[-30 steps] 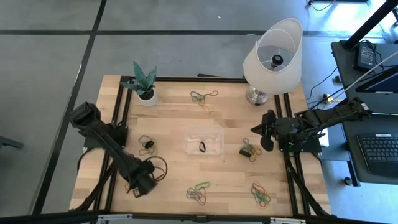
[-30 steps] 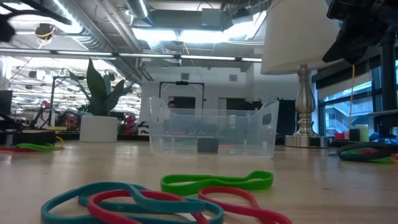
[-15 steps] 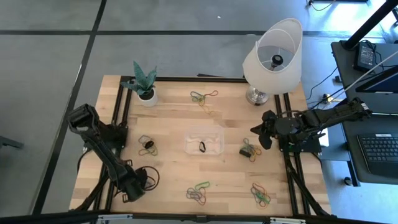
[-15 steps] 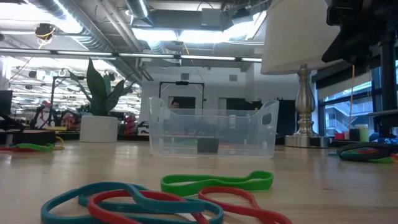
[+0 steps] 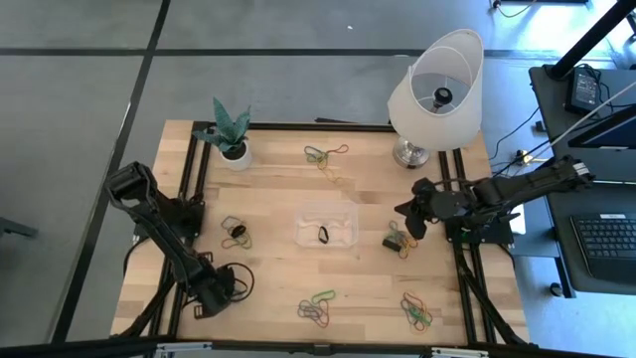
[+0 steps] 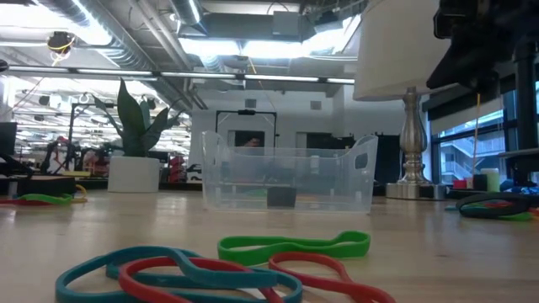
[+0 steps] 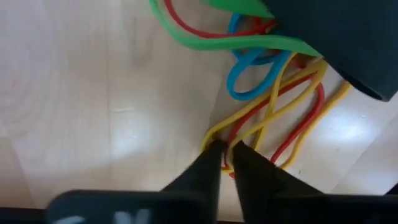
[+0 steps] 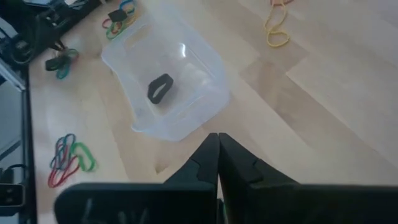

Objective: Pick and place rubber bands into bin
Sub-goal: Put the yellow rubber band into the transparent bin

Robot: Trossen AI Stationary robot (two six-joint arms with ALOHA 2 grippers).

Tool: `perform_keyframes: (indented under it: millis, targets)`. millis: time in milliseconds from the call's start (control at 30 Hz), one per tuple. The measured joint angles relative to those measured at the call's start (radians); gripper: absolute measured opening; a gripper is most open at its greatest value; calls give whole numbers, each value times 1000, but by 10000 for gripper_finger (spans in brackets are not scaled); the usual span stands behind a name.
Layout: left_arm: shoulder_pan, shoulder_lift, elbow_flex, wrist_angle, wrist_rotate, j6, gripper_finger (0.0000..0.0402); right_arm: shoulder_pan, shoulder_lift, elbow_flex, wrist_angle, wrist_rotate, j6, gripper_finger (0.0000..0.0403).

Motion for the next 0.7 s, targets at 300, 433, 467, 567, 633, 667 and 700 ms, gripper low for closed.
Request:
perform_keyframes:
  millis: [300, 433, 467, 567, 633, 667, 700]
  targets:
    - [1, -132, -12, -9, -31, -123, 3, 0, 58, 0, -1, 1, -7, 10]
    - [1, -191, -12, -32, -32, -182, 2, 0, 62, 0, -2, 1, -8, 10]
    - [1, -202, -12, -28, -36, -190, 2, 0, 62, 0, -1, 1, -8, 10]
    - [1, -220, -10, -28, -54, -208, 2, 0, 62, 0, -1, 1, -31, 9]
    - [1, -220, -10, -31, -67, -210, 2, 0, 62, 0, 2, 2, -51, 9]
    - [1, -220, -10, -30, -69, -211, 2, 0, 62, 0, 6, 2, -56, 9]
    - [1, -217, -10, -30, -69, -214, 2, 0, 62, 0, 8, 2, -59, 9]
